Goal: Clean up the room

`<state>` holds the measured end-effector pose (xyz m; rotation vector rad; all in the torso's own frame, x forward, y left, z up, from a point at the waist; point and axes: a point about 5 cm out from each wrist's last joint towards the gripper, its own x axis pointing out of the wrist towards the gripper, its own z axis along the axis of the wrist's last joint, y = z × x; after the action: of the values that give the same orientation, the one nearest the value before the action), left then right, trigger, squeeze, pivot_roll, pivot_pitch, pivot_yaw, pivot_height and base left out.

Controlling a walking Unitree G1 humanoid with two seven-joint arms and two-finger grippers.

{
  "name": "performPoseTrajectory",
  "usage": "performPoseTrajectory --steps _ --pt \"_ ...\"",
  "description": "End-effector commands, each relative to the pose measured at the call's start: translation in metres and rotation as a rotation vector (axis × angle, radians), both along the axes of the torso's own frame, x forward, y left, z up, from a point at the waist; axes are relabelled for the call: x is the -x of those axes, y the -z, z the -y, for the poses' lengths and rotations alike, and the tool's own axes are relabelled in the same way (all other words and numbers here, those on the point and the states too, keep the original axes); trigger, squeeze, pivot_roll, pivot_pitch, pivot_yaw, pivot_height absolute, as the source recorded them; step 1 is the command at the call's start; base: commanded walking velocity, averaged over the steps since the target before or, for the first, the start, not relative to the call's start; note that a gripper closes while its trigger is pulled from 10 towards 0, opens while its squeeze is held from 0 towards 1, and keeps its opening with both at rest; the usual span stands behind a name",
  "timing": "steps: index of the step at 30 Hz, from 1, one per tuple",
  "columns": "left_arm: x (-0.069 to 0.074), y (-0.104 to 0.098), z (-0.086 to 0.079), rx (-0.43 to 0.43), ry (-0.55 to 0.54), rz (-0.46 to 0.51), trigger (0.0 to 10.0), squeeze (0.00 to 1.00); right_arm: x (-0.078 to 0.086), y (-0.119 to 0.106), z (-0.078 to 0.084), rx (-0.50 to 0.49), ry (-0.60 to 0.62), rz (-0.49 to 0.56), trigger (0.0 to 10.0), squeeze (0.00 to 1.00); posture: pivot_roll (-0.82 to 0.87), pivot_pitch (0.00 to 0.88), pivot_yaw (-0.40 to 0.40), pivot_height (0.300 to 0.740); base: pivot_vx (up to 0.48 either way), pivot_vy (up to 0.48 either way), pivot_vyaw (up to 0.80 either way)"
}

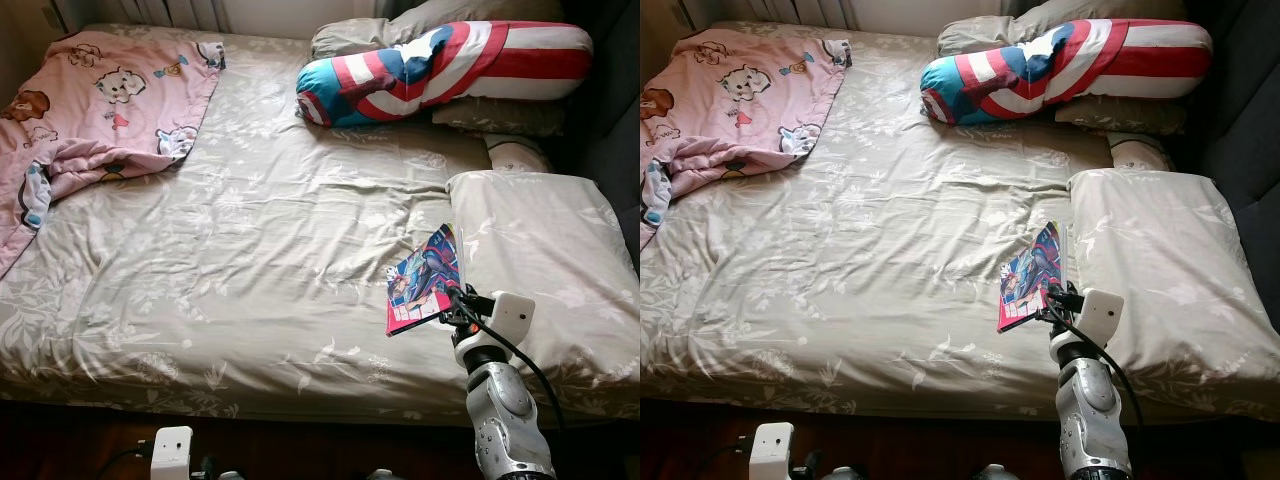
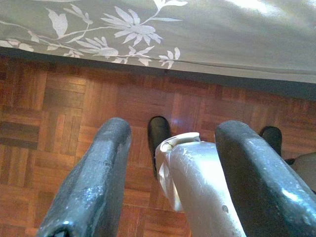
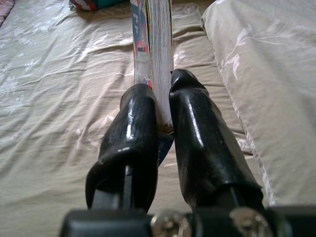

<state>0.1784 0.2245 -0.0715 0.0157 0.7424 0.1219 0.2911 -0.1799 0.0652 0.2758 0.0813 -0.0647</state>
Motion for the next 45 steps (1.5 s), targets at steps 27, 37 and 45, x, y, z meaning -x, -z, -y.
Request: performPoseTrajectory --steps 27,37,45 --pt "0.0115 0.0067 0.0024 0.009 -0.002 -0.045 10.0 0.00 -0.0041 -0.0153 0.0036 0.011 0.007 0.080 10.0 0.00 0.03 0.222 -0.084 0.718 0.000 0.000 0.00" --pt "0.0134 0.0075 0.0014 0.012 -0.008 -0.052 10.0 0.00 -0.0033 -0.0140 0.0031 0.011 0.007 0.075 10.0 0.00 0.03 0.221 -0.079 0.718 0.000 0.000 0.00" --pt "0.0125 0.0065 -0.0010 0.008 0.003 -0.051 10.0 0.00 -0.0003 -0.0098 0.0030 0.009 0.019 0.062 10.0 0.00 0.03 0.213 -0.064 0.718 0.000 0.000 0.00"
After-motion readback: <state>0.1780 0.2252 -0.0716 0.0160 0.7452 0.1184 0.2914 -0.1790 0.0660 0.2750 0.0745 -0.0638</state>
